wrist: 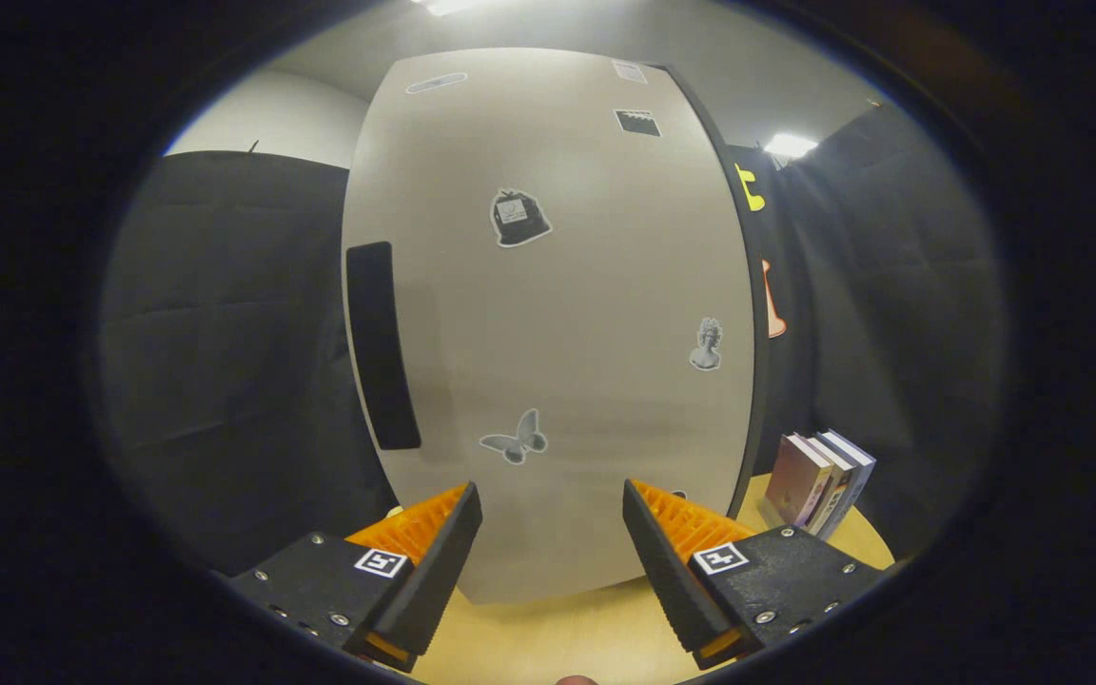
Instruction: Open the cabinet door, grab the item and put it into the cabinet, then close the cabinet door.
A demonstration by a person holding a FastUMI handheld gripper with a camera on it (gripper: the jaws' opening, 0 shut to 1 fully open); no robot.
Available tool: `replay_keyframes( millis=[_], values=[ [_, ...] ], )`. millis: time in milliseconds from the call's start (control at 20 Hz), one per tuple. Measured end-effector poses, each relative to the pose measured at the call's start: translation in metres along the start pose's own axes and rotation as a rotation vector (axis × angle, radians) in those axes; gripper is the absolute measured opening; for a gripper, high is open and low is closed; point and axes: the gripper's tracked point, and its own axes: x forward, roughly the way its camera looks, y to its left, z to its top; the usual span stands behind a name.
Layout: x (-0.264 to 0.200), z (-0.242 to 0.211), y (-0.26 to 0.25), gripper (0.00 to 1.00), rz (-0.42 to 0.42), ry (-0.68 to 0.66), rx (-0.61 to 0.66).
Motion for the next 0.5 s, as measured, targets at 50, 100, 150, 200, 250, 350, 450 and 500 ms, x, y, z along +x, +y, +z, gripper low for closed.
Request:
replay_keyframes(
  millis=[50,100,150,200,250,350,450,500],
  values=[
    [0.0,0.004,0.0,0.93,-0.002,-0.011,0.0],
    [0.0,0.008,-0.002,0.93,-0.004,-0.021,-0.004],
    [-0.001,0.008,-0.004,0.93,-0.004,-0.027,-0.014],
    [-0.001,0.007,-0.006,0.93,-0.006,-0.029,-0.022],
    [0.002,0.002,-0.008,0.93,-0.005,-0.029,-0.026],
    [0.004,-0.004,-0.009,0.93,-0.009,-0.012,-0.025],
    [0.006,-0.005,-0.01,0.93,0.003,-0.009,-0.01],
    [0.006,-0.001,-0.012,0.93,0.004,-0.021,-0.012]
  ],
)
